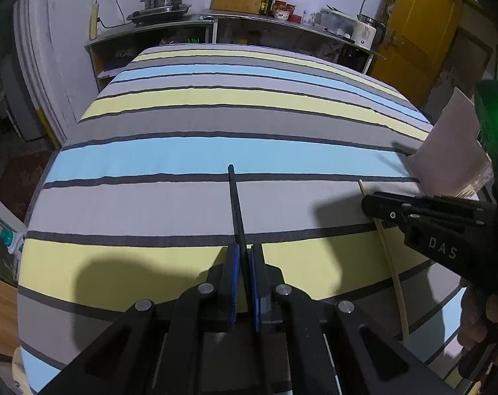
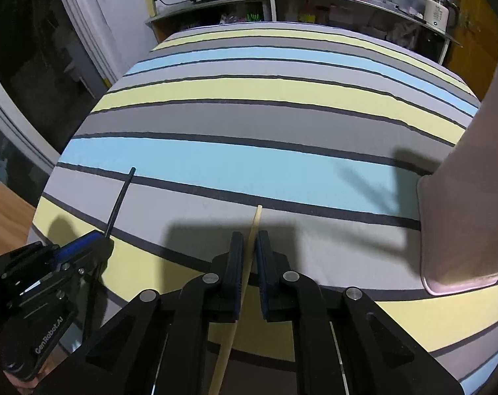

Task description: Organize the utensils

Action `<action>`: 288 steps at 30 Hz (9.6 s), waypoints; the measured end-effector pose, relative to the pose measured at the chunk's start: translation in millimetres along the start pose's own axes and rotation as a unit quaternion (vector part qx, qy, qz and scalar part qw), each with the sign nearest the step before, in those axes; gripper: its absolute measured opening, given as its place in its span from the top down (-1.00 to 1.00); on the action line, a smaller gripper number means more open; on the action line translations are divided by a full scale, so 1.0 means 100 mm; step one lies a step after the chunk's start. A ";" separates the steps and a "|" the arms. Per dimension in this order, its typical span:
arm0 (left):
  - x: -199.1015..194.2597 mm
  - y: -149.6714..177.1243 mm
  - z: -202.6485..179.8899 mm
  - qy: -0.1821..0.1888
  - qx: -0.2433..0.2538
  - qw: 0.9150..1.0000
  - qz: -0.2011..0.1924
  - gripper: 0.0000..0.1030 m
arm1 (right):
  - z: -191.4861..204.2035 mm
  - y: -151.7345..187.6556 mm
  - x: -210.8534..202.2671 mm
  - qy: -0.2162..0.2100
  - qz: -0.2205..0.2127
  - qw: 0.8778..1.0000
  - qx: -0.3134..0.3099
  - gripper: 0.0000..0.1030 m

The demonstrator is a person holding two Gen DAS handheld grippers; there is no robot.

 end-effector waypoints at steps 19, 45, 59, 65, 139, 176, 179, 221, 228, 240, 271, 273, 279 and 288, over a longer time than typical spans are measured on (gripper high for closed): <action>-0.72 -0.35 -0.33 0.047 0.007 0.997 -0.066 0.91 | -0.18 0.07 -1.00 -0.059 -0.083 0.995 0.020 0.88; -1.38 -0.57 -1.19 0.109 0.061 0.987 -0.100 0.91 | -0.91 0.17 -2.02 -0.055 -0.173 0.980 0.077 0.89; -1.30 -0.69 -2.12 0.174 0.115 0.974 -0.086 0.91 | -1.57 0.28 -2.26 -0.020 -0.196 0.972 0.126 0.89; -1.34 -0.97 -2.52 0.192 0.137 0.966 -0.101 0.91 | -1.92 0.17 -2.49 -0.007 -0.223 0.963 0.150 0.89; -0.89 -0.50 -2.28 0.170 0.150 0.965 -0.131 0.49 | -1.94 0.61 -2.11 0.047 -0.231 0.960 0.154 0.72; -0.78 0.40 -2.06 0.126 0.174 0.964 -0.158 0.49 | -1.55 1.38 -1.89 0.071 -0.247 0.957 0.132 0.71; -0.78 0.41 -2.07 0.126 0.174 0.964 -0.159 0.49 | -1.54 1.39 -1.89 0.071 -0.246 0.958 0.132 0.71; -0.78 0.42 -2.11 0.115 0.182 0.961 -0.173 0.49 | -1.58 1.40 -1.87 0.082 -0.245 0.956 0.139 0.71; -0.78 0.43 -2.12 0.115 0.187 0.960 -0.173 0.49 | -1.58 1.40 -1.87 0.082 -0.244 0.956 0.140 0.71; -0.77 0.44 -2.14 0.114 0.188 0.960 -0.171 0.49 | -1.57 1.40 -1.88 0.082 -0.244 0.956 0.140 0.71; -0.76 0.45 -2.14 0.113 0.195 0.960 -0.165 0.49 | -1.56 1.39 -1.89 0.084 -0.242 0.956 0.141 0.71; -0.75 0.45 -2.14 0.113 0.197 0.960 -0.165 0.49 | -1.56 1.39 -1.89 0.084 -0.242 0.956 0.140 0.71; -0.74 0.46 -2.15 0.115 0.199 0.959 -0.163 0.49 | -1.57 1.39 -1.89 0.084 -0.241 0.957 0.140 0.71; -0.75 0.49 -2.19 0.103 0.212 0.957 -0.169 0.49 | -1.59 1.40 -1.90 0.086 -0.241 0.956 0.142 0.71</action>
Point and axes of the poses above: each gripper's, at about its wrist camera, not at the fingertips, and x roughly the way its jaws point, z to its left, y to its underside, the point moved 9 cm from there along x, roughly the way its jaws point, and after that the axes turned 13 degrees about y, right-handed, at the moved point
